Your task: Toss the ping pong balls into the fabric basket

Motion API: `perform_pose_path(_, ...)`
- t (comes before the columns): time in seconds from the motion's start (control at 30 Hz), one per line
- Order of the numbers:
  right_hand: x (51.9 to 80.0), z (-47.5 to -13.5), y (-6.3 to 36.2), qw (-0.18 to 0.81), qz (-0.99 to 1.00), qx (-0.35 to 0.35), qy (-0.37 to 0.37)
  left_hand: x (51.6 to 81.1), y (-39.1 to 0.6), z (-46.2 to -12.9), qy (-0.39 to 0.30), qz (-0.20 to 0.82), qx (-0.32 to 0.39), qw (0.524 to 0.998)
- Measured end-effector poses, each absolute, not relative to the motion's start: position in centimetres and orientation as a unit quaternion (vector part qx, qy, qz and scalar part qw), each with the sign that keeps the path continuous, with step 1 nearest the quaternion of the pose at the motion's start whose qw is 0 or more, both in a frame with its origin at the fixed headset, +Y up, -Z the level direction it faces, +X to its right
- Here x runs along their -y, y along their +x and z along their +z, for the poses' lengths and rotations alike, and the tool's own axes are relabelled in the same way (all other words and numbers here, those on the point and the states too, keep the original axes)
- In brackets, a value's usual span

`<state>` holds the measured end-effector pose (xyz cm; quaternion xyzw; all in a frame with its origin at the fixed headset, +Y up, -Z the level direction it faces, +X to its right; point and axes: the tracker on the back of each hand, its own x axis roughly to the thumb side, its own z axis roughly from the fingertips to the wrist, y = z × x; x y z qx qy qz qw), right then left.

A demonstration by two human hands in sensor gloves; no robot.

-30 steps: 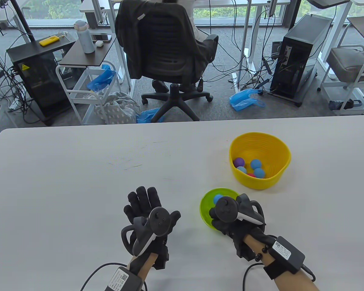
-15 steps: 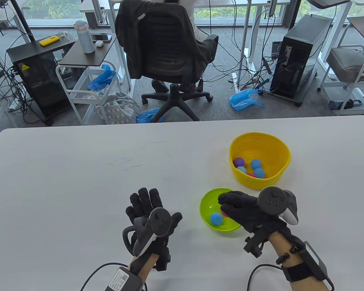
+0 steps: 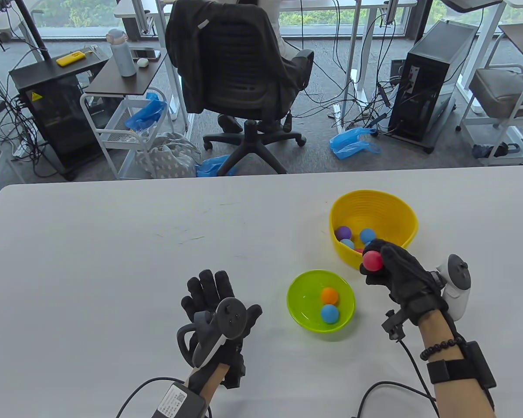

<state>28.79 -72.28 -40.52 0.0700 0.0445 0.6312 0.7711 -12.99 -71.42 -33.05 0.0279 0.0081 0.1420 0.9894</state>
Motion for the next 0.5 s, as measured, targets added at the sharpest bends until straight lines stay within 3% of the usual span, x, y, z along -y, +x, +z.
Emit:
perform_pose_path(0.27,73.3,-41.7,30.0,0.840,0.538,-0.043,0.057,71.3,-13.2,-33.1,0.029,0.135,-0.016,0.990)
perform_pose_path(0.5,71.9,-41.5,31.2,0.811,0.582,-0.003,0.059,71.3,-13.4,-33.1,0.031,0.134,-0.021,0.990)
